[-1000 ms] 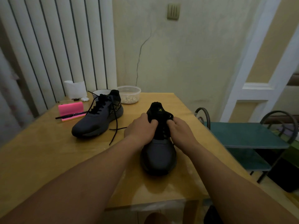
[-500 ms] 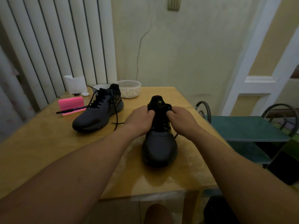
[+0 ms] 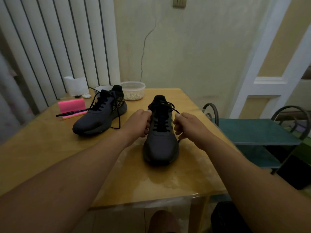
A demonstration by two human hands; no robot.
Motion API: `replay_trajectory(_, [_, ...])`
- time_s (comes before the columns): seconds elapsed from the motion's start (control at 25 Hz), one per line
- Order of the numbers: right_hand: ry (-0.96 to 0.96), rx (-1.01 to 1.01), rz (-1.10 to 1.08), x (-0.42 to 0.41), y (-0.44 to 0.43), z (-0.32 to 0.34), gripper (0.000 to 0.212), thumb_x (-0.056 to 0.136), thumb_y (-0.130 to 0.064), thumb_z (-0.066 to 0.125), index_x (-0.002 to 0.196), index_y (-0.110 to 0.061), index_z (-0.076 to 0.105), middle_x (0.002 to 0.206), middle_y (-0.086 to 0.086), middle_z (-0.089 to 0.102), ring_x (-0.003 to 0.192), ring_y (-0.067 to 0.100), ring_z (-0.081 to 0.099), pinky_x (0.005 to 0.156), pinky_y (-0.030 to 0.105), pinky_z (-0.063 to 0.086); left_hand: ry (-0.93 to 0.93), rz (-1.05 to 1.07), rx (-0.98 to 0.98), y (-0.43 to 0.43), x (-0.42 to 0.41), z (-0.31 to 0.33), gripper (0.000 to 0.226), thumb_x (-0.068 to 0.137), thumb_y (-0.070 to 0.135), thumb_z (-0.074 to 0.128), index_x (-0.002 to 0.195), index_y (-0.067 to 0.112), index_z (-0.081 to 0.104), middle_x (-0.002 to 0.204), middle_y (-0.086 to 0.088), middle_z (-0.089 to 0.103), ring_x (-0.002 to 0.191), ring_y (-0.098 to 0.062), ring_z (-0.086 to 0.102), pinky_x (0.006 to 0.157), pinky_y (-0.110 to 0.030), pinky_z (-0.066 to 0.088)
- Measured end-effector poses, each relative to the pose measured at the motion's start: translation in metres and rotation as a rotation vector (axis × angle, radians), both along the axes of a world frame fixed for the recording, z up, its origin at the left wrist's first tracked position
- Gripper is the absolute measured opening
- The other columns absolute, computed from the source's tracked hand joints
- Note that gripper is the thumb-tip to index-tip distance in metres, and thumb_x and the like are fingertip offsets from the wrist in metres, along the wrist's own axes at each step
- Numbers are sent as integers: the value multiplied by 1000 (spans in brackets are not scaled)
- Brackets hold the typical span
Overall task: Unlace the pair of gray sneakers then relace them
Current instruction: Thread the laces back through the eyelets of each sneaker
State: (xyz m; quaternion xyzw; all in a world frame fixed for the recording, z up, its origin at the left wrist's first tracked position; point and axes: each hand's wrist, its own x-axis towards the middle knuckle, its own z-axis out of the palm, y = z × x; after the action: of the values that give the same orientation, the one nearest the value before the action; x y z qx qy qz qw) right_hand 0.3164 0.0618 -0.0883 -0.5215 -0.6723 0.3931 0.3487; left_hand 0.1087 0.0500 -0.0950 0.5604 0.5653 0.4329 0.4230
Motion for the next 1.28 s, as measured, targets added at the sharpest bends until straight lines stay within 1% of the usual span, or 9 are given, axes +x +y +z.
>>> replay_trajectory(0.16, [-213,157,-14,-14,0,-15,46,102,-52,57,103,-6,61,90,10,63,80,23,60,70,42,48,224,11,123,-7,4,-16,33,101,50,62,90,21,49,84,-2,54,75,-18,53,66,-37,43])
replay_trajectory(0.28, [-247,187,-9,-19,4,-18,39,103,-46,56,101,-7,59,89,9,61,80,22,57,70,42,45,219,14,129,-9,6,-21,32,101,48,62,90,21,47,83,0,54,76,-18,52,67,-37,43])
replay_trajectory(0.4, [-117,190,-117,-8,11,-14,29,106,-40,52,109,-11,59,95,10,66,86,27,65,77,49,54,188,130,185,-3,-4,-19,25,105,43,56,112,20,54,103,-2,60,92,-20,58,78,-36,47])
replay_trajectory(0.52, [-137,243,-171,1,22,-4,19,107,-34,53,122,-24,57,91,3,69,80,20,67,66,35,54,312,193,261,10,-15,-10,41,107,33,55,146,21,48,137,1,52,111,-19,58,95,-36,50])
replay_trajectory(0.64, [-213,289,-90,-2,25,-4,18,108,-32,53,110,-22,67,85,-1,71,76,18,67,61,31,50,317,135,280,17,-11,-2,19,109,28,54,123,18,60,112,0,66,88,-20,62,77,-35,50])
replay_trajectory(0.76, [-227,390,-118,8,26,-16,14,105,-31,59,105,-25,72,87,-6,70,81,16,66,71,37,54,278,167,402,14,-15,-1,7,107,21,56,104,17,62,91,4,61,83,-20,61,76,-37,52])
replay_trajectory(0.96, [-208,484,-135,9,29,-8,27,102,-28,61,129,-31,66,104,-5,59,90,6,58,75,25,49,173,94,363,10,-14,-2,19,106,28,58,125,30,62,105,2,64,91,-16,64,83,-34,55])
replay_trajectory(1.12, [-185,566,-32,-8,30,4,20,100,-17,66,114,-29,73,106,-5,56,89,0,57,73,3,41,247,86,441,12,-13,1,13,104,20,63,115,25,67,105,4,64,96,-11,62,79,-22,49])
replay_trajectory(1.28, [-105,571,-32,-9,29,1,24,94,-2,68,100,-25,69,99,-4,60,91,2,58,76,8,42,300,63,448,13,-21,-2,8,102,14,64,106,20,67,109,-4,63,101,-19,61,89,-30,52])
